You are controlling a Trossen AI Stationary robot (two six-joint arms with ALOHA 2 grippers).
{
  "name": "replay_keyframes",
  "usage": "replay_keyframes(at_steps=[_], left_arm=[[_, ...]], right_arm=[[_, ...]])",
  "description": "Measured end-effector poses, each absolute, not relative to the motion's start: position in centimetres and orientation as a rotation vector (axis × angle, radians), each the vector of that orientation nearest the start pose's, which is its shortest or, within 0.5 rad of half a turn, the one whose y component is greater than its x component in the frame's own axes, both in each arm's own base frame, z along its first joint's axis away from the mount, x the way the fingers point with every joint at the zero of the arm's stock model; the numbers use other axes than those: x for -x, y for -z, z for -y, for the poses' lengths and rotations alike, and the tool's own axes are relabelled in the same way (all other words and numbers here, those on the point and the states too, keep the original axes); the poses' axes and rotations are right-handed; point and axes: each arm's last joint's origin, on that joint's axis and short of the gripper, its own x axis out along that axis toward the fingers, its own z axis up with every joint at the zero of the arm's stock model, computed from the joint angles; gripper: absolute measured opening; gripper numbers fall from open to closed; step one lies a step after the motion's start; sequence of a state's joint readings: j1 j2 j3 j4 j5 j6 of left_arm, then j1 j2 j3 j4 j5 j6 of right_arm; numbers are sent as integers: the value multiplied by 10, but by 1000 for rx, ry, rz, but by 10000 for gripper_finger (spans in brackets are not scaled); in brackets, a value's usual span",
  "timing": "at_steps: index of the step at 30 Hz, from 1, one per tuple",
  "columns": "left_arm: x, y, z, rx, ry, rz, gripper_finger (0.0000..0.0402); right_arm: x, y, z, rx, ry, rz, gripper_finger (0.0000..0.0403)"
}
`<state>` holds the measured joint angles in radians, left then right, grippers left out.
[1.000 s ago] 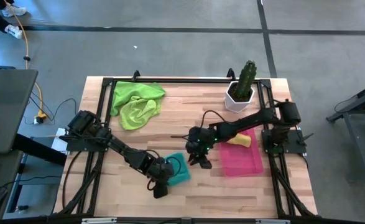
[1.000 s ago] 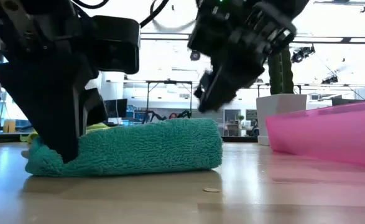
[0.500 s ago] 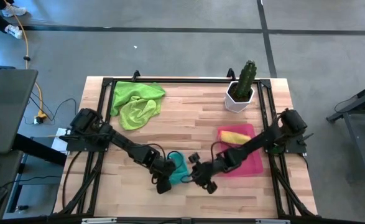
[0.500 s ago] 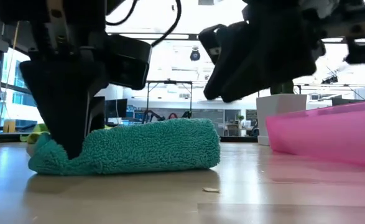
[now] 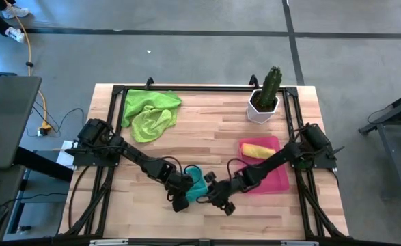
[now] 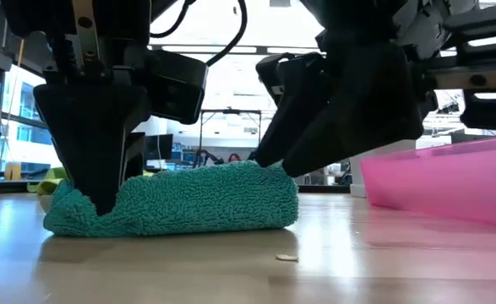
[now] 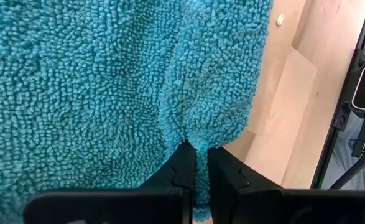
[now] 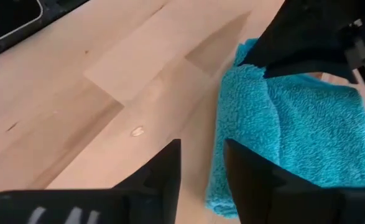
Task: Roll microfiber towels into tight, uniform cylinder then place into a basket
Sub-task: Roll the blue microfiber towel
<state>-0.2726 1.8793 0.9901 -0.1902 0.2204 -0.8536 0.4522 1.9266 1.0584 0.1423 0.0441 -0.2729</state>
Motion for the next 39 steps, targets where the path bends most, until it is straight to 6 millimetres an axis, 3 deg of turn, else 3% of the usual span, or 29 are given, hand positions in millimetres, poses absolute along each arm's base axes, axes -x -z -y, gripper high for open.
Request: replay_keyframes(at_steps=[10, 22, 27, 35, 39], left_arm=[[-332, -118, 99, 730, -22, -1212, 13], [-333, -119, 100, 735, -11, -1203, 14], [-333, -119, 99, 727, -1, -1203, 14], [-334, -119, 100, 707, 60, -1211, 51], [-335, -119, 97, 685, 102, -1212, 83]], right_arm=[[-354, -134, -160, 433, -451, -675, 208], [-365, -107, -143, 429, -376, -743, 213], [-364, -104, -141, 324, -336, -789, 172], [-362, -101, -138, 242, -294, -846, 26], [-362, -100, -136, 188, -279, -860, 15]])
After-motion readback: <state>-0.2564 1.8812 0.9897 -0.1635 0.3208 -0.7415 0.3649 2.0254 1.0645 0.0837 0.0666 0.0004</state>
